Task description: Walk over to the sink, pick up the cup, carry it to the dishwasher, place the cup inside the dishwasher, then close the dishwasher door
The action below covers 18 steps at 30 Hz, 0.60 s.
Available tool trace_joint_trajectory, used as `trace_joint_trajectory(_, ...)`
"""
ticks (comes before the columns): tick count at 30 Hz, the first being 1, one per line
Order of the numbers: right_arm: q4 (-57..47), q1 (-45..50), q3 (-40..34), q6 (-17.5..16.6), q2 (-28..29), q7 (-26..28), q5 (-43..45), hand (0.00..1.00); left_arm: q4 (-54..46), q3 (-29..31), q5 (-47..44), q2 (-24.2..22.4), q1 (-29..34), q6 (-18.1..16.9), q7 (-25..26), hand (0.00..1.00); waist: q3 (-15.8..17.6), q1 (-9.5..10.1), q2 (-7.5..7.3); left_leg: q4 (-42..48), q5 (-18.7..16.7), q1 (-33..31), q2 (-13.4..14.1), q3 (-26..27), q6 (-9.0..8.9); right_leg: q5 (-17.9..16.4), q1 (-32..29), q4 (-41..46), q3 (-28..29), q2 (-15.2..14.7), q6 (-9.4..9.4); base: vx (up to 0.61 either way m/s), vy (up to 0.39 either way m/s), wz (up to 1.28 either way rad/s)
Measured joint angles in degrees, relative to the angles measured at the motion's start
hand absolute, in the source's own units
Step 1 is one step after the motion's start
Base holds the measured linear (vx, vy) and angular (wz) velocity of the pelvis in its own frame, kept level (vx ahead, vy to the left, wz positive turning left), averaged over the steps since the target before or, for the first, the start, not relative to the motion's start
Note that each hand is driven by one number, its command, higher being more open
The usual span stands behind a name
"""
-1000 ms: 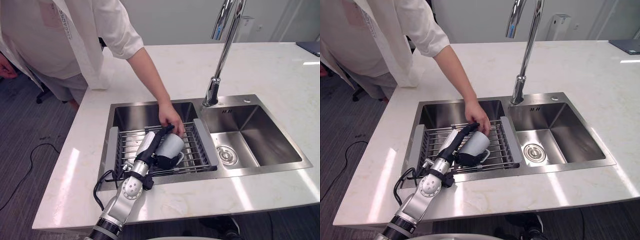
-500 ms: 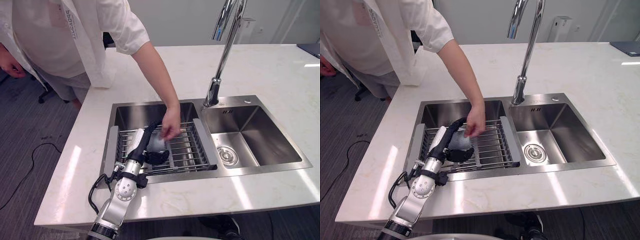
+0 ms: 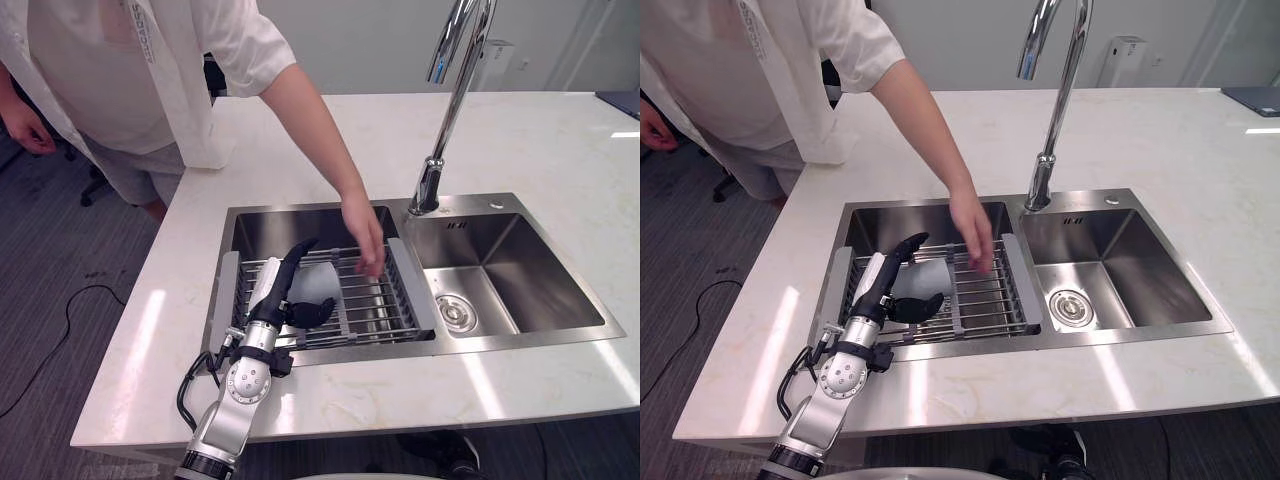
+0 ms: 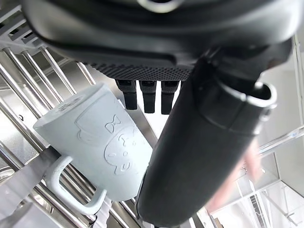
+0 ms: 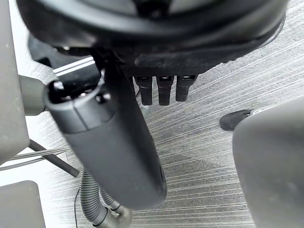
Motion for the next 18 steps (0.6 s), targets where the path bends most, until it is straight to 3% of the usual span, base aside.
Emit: trace_joint_trajectory(18,0.5,0.3,0.4,0.0,0.0,0.1,0.0,0.9,-0.5,0.2,0.1,1.2,0.3,0.0,0.0,0.9,-0.9,0.15,-0.83,0.2,0.0,0.1,-0.1,-0.1,0.01,0.0,0.0,0.0,-0.1,-0.1,-0.02,0.0,0.0,0.0)
